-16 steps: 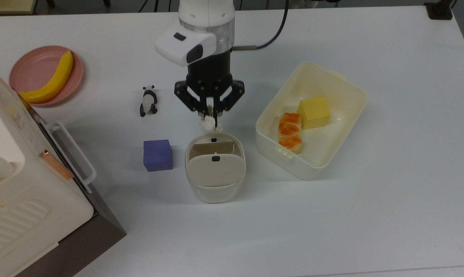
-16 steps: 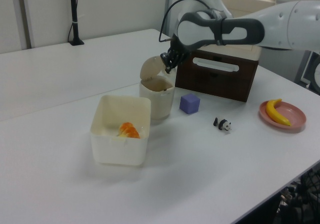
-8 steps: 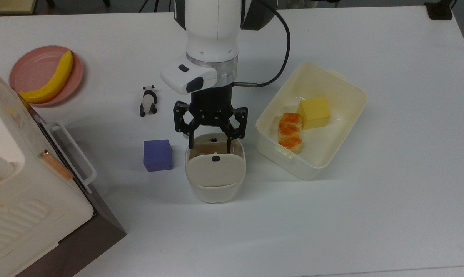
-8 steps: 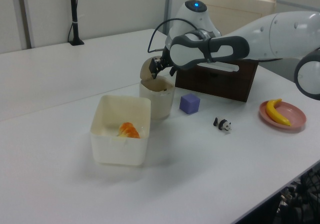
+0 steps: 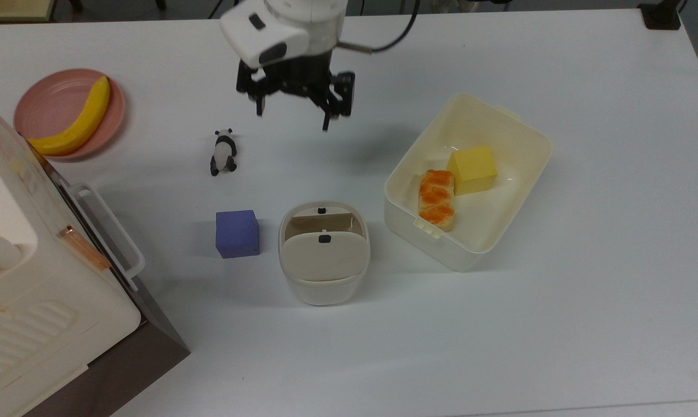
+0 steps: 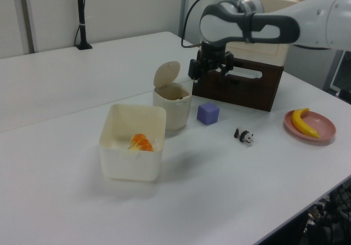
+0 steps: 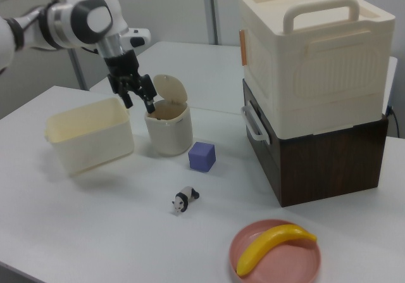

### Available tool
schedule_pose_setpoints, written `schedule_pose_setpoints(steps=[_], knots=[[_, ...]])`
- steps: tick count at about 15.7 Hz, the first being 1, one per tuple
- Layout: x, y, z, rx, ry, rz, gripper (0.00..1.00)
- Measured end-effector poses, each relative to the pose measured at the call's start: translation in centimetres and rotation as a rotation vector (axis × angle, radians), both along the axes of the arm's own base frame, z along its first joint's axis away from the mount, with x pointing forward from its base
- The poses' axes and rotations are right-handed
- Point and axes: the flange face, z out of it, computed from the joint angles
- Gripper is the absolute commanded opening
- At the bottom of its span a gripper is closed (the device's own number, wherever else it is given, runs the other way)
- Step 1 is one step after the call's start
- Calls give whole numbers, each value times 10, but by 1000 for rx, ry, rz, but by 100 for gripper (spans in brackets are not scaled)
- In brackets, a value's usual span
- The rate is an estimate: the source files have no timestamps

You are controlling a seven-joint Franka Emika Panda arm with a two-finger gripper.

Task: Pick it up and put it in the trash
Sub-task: 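Open the gripper to drop the paper into the bin, then raise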

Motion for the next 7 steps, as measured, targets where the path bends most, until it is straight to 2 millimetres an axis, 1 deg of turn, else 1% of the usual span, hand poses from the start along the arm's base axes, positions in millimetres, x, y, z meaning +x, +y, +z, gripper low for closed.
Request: schedule_pose_setpoints(steps=[1,3,5,7], knots=[[-9,-2,7,-1,20,19,100],[-20,-4,14,7,33,43,100],[-26,-10,17,16,34,37,100],[-26,-24,19,36,33,16,100]])
